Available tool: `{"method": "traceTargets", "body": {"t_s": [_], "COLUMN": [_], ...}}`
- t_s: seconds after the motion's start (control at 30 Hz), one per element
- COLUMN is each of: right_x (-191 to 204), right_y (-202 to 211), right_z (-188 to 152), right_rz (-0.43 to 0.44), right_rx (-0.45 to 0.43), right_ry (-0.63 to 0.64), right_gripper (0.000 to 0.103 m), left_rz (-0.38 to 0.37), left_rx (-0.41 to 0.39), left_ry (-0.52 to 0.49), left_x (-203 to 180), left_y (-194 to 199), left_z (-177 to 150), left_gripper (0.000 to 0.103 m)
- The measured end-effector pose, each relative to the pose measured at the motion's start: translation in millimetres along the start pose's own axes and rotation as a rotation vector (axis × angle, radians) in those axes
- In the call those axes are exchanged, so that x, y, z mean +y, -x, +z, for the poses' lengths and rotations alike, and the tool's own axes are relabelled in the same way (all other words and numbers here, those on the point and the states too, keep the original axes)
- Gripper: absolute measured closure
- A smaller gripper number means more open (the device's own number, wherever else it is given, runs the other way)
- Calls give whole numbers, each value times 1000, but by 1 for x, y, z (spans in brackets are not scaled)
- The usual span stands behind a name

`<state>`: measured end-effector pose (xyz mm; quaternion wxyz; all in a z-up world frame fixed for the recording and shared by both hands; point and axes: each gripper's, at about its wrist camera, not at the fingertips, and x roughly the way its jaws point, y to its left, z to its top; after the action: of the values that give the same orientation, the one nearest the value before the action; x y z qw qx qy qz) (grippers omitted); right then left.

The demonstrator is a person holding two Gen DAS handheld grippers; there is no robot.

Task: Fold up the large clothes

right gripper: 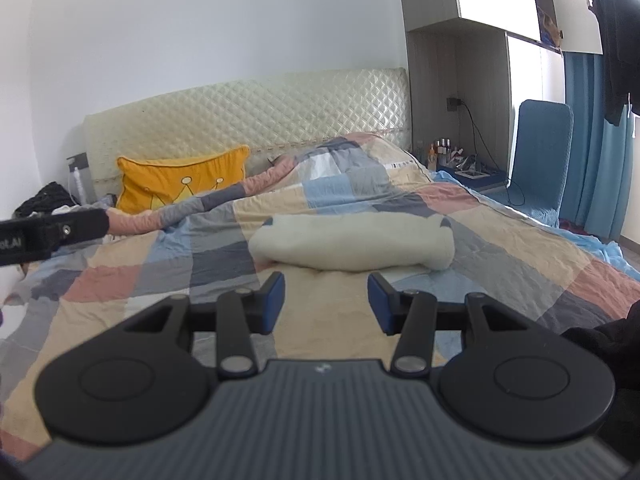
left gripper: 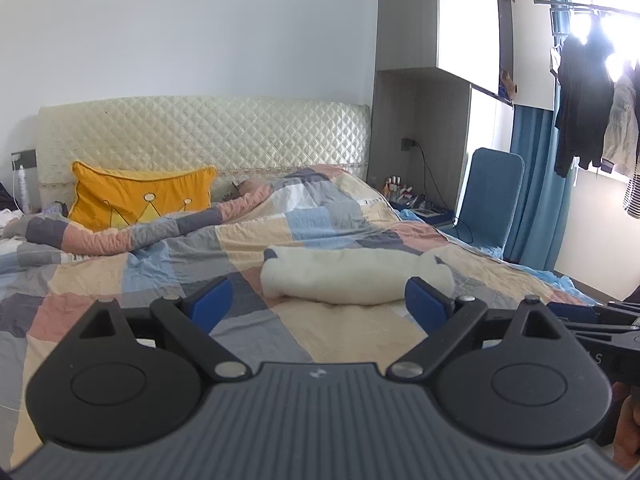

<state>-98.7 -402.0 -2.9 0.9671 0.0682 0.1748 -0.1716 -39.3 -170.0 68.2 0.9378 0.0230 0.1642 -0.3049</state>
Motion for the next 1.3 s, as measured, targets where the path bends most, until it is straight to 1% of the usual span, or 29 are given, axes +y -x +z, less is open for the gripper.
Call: {"method": "traceTargets", "body": {"t_s": [0.2,0.33,0.47,0.5,0.53,0.57,0.6,0.63,0.7,0.77,0.87,0.97,1.1,1.23,1.3], "right_x": [1,1,-1,-1,-1,-2,-2,-2,-5,-9,-14,-14,-15,-15,-13], "right_y": [-6,-5,-2,-2,-1,-1,-1,1,3,2,1,2,2,2,0], "right_z": [-5,-2,0,1,2,3,2,1,1,3,4,3,3,2,3], "right_rz": [-22,-36,-33,-35,-33,-32,-34,-38,-53,-72,-71,-75,-67,-63,-64], "right_rx": [24,16,14,14,14,13,8,0,-15,-12,-4,-6,-3,1,3], "right_ry": [-4,4,2,2,1,1,0,-3,-14,-30,-43,-28,-35,-40,-34], "right_gripper": [53,53,52,52,49,44,25,9,0,0,0,0,0,0,0], "left_rz": [12,-23,12,9,3,-4,-6,-1,17,22,50,40,60,54,64], "left_rx": [16,37,37,41,44,44,44,42,42,40,37,41,43,46,48], "left_ry": [1,39,3,4,10,21,32,36,34,36,14,27,33,31,34], "left_x": [4,11,10,10,10,11,12,13,13,12,9,10,8,7,5], "left_y": [-13,-21,-26,-28,-28,-29,-30,-29,-30,-30,-30,-31,-31,-31,-30], "left_z": [-4,-4,-4,-4,-5,-5,-5,-5,-5,-4,-3,-2,-1,-1,-1], "left_gripper": [8,7,5,5,5,4,4,4,3,3,3,3,3,3,3]}}
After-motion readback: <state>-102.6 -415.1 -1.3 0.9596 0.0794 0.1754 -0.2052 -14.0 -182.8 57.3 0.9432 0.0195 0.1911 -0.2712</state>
